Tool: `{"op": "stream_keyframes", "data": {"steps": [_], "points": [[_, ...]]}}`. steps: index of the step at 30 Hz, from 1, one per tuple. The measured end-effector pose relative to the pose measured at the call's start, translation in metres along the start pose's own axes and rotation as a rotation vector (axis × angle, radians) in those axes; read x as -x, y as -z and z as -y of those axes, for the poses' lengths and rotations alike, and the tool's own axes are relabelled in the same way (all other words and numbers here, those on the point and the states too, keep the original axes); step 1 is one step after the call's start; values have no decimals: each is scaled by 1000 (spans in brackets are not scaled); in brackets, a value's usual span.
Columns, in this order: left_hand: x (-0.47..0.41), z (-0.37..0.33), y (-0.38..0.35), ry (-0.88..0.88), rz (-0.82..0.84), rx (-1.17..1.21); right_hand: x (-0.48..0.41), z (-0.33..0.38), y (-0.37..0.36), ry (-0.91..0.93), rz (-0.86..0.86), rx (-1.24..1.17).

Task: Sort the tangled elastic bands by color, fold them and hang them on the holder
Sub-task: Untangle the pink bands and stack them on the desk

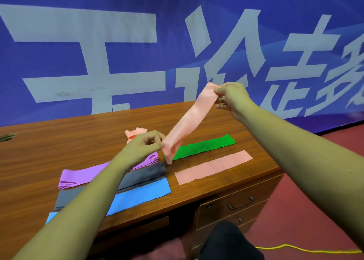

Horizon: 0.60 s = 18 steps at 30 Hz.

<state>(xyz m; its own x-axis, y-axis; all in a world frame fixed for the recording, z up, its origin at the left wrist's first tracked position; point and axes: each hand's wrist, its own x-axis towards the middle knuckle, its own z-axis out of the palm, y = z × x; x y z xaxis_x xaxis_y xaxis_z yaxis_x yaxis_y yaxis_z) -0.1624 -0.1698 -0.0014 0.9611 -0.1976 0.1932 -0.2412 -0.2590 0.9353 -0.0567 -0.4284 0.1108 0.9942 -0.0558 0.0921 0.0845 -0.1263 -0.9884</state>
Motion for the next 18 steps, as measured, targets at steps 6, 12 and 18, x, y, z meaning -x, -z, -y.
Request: {"op": "stream_keyframes", "data": {"steps": [6,12,18], "points": [[-7,-19,-16,-102,-131,473,-8,-12,13,-114,-70,-17],[-5,-24,-15,-24,-109,263,-8,-34,21,-206,-88,-30],[-2,-20,-13,149,-145,194,-9,-37,22,-203,-94,-79]]}}
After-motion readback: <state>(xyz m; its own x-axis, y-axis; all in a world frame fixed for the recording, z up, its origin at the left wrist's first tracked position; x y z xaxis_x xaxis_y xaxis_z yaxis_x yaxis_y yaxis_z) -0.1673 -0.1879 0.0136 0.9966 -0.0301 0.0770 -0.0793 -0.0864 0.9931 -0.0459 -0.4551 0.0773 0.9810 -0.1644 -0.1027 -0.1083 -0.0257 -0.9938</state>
